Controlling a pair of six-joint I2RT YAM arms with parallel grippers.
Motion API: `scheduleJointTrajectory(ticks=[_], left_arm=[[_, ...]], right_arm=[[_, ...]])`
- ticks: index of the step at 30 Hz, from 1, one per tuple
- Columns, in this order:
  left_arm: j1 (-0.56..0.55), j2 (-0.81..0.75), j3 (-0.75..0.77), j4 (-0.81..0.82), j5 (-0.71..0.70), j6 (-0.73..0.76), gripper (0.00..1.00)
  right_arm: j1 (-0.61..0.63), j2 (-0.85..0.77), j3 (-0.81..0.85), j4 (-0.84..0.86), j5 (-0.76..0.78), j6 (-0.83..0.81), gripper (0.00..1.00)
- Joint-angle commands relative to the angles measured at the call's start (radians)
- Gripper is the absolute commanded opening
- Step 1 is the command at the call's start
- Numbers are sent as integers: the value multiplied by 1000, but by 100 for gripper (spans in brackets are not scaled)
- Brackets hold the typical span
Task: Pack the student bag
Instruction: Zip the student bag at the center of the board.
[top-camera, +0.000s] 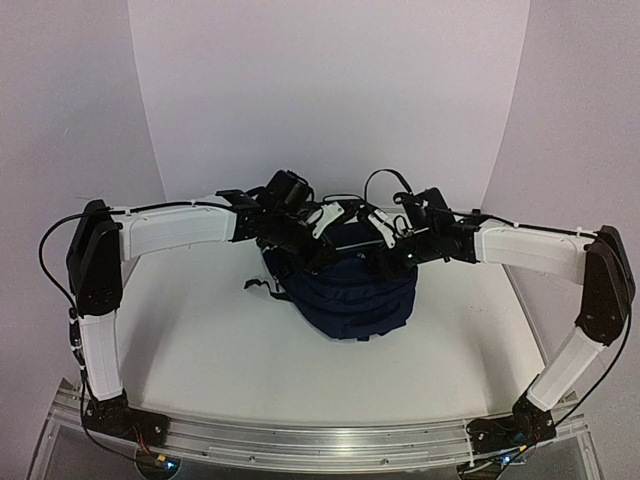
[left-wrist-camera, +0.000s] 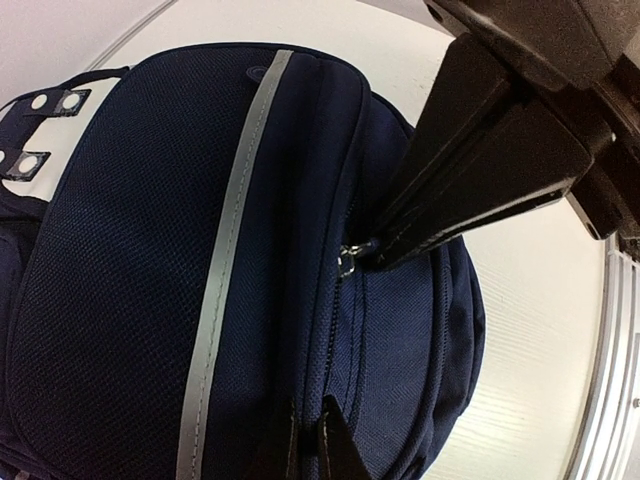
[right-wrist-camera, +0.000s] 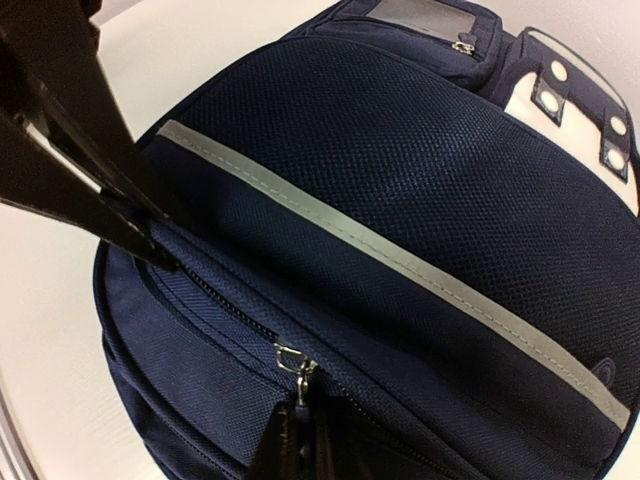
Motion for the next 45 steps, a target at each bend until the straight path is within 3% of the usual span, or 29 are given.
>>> scheduleJointTrajectory(ticks=[1, 11, 17, 22, 25, 27, 31, 33, 37, 45], left_arm=[[3, -113, -25, 97, 1, 11, 0], [15, -231, -220, 124, -174, 94, 0], [49, -252, -257, 126, -378, 112, 0], [136, -281, -311, 110, -433, 65, 0], [164, -289, -331, 93, -394, 75, 2], [164, -303, -341, 91, -331, 90, 9], [116, -402, -417, 155, -182, 118, 42], [61, -466, -488, 238, -180, 154, 50], [-26, -522, -570, 334, -173, 230, 54], [-107, -428, -563, 410, -231, 444, 61]], right_arm=[[-13, -54, -4, 28, 106, 4, 0], [-125, -112, -88, -13, 85, 7, 0], [-157, -116, -104, -40, 59, -7, 0], [-117, -123, -117, -66, -103, 31, 0], [-49, -108, -100, -77, -167, 43, 0], [1, -93, -75, -81, -220, 64, 0], [55, -36, -6, -83, -276, 114, 0], [79, -15, 29, -83, -283, 133, 0], [91, 13, 58, -87, -301, 153, 0], [91, 8, 50, -89, -335, 161, 0]])
